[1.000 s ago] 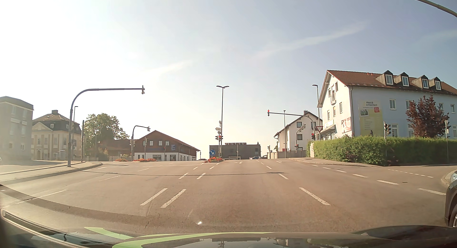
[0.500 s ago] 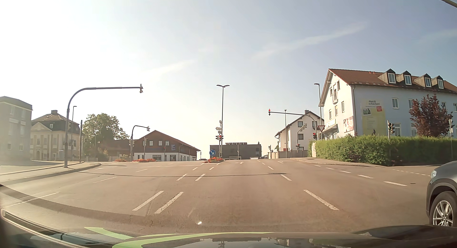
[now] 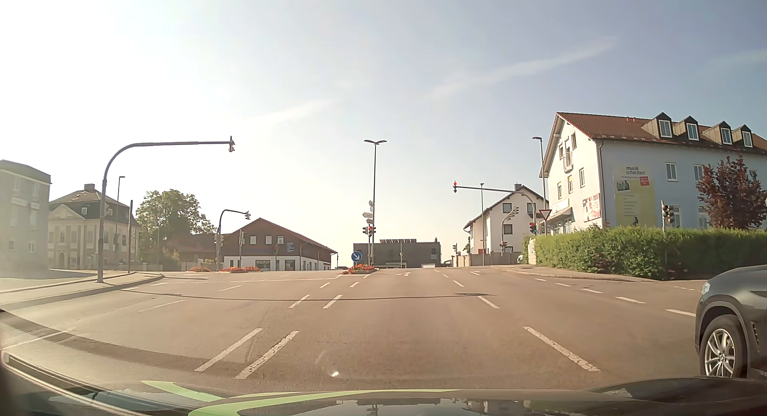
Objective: Follow the waypoints while adhering to traffic rules and regulations
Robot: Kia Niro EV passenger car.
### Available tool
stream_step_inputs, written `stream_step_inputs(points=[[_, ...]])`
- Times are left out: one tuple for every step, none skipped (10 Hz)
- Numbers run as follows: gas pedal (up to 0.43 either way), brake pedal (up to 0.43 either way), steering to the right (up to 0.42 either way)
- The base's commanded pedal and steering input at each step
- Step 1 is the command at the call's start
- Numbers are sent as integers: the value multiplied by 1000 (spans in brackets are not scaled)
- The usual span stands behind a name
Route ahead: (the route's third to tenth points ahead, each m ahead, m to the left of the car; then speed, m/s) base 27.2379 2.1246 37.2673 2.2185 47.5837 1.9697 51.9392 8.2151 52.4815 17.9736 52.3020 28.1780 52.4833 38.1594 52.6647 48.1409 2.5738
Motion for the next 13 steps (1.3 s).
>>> stream_step_inputs(points=[[469, 0, -14], [449, 0, -11], [441, 0, -10], [409, 0, -7], [409, 0, -4], [390, 0, -3], [370, 0, -3], [370, 0, -3], [358, 0, -3], [339, 0, -3], [339, 0, -3], [311, 0, -3], [287, 0, -3]])
